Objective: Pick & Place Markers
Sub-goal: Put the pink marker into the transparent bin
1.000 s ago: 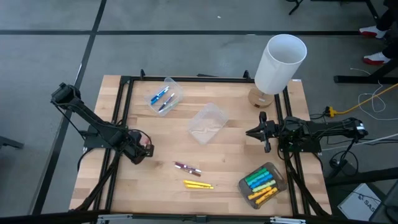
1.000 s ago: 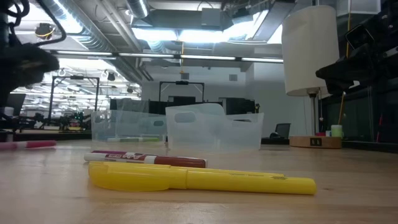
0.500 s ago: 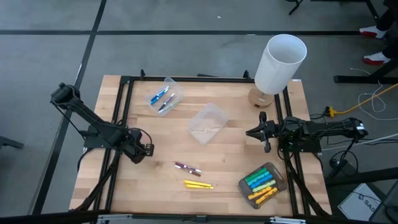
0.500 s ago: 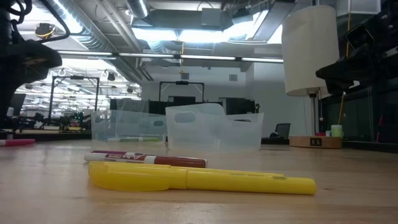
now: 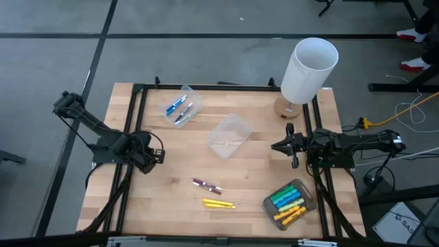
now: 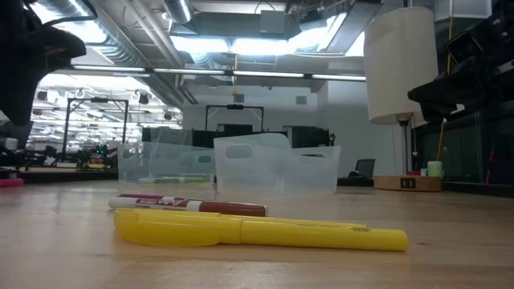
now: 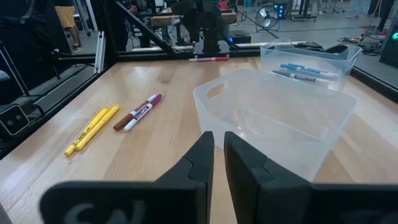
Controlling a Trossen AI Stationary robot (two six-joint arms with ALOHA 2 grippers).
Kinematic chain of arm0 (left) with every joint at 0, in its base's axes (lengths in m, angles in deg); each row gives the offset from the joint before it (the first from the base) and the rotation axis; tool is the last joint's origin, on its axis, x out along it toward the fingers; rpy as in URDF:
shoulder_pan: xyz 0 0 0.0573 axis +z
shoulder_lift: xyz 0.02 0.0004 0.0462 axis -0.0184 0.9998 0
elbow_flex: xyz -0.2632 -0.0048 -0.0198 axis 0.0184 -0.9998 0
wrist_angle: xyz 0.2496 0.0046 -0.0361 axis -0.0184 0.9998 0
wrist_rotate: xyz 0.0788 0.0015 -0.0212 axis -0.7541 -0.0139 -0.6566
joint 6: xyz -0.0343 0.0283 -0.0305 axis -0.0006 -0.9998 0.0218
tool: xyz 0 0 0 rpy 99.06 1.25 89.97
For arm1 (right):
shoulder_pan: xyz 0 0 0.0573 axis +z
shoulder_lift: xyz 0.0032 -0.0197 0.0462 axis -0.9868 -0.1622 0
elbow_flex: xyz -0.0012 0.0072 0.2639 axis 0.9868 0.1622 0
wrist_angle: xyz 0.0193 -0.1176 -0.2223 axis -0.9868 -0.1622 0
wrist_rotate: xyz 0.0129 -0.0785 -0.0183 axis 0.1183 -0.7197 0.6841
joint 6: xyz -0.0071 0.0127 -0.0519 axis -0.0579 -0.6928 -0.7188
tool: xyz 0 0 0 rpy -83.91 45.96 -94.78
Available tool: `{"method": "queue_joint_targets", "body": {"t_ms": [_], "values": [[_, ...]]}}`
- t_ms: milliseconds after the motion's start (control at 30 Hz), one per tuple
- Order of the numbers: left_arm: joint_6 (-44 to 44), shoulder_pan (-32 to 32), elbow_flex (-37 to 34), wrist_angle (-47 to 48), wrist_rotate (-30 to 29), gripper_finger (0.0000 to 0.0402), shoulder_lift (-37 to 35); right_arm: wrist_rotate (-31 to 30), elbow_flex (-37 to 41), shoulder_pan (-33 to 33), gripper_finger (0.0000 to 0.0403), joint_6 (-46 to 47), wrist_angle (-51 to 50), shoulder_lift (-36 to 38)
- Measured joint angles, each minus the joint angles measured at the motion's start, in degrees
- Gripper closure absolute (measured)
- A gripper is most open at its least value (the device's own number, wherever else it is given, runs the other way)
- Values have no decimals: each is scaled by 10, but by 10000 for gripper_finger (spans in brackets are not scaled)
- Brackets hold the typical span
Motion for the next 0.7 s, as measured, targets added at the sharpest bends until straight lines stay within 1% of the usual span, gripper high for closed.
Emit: {"method": "queue_joint_targets", "body": {"t_ms": [433,500,700], "values": [[-13,5,0,-7,-3,399,0,0,0,0,363,0,0,0],[-17,5,0,-24,-17,398,0,0,0,0,363,0,0,0],[-51,5,0,-120,-83,399,3,0,0,0,363,0,0,0]]}}
